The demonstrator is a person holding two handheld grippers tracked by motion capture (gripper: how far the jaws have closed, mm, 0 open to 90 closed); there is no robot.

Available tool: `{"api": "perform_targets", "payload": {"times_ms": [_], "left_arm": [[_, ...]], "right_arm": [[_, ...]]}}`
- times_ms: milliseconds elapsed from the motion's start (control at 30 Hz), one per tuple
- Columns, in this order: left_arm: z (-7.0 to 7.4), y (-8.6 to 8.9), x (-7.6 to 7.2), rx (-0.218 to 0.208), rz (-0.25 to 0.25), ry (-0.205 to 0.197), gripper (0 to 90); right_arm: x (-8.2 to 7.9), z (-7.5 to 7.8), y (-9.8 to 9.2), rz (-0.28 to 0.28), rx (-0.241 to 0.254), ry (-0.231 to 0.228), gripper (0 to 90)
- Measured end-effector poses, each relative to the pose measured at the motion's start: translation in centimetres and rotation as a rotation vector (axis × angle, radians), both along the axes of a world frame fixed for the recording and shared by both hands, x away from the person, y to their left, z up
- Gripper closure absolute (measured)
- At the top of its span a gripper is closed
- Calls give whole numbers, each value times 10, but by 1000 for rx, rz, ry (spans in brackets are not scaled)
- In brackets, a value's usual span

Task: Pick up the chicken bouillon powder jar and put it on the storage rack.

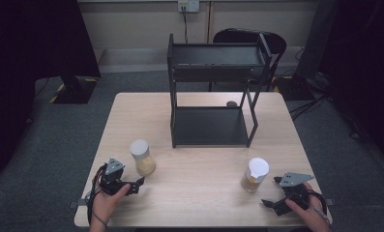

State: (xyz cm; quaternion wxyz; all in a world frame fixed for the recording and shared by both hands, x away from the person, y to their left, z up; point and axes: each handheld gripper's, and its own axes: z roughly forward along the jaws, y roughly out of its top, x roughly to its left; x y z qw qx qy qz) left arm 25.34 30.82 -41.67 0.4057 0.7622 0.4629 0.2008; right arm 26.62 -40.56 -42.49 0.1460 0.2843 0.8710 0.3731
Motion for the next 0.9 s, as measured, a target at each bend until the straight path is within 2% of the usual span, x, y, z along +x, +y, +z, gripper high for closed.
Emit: {"api": "perform_targets", "payload": {"times_ms": [100, 300, 600, 667, 733, 800, 833, 900], "left_arm": [[1, -3, 6, -5, -6, 9, 19], [3, -6, 13, -20, -8, -5, 20], [7, -13, 23, -25, 6, -45, 40], [9, -14, 25, -37, 4, -55, 68], [13, -20, 30, -22, 2, -62, 96], [14, -20, 32, -27, -2, -62, 112], [15, -21, 34, -29, -4, -75, 156], [16, -22, 36, -33, 0, -85, 171]], "right_arm": [[0, 0, 0, 0, 0, 0, 0], [-1, 0, 1, -5, 0, 0, 0], [-1, 0, 1, -11, 1, 0, 0], [-2, 0, 2, -13, 1, 0, 0], [-2, 0, 2, -13, 1, 0, 0], [-2, 0, 2, -14, 1, 0, 0], [-2, 0, 2, -14, 1, 0, 0], [-2, 0, 2, -14, 1, 0, 0]]}}
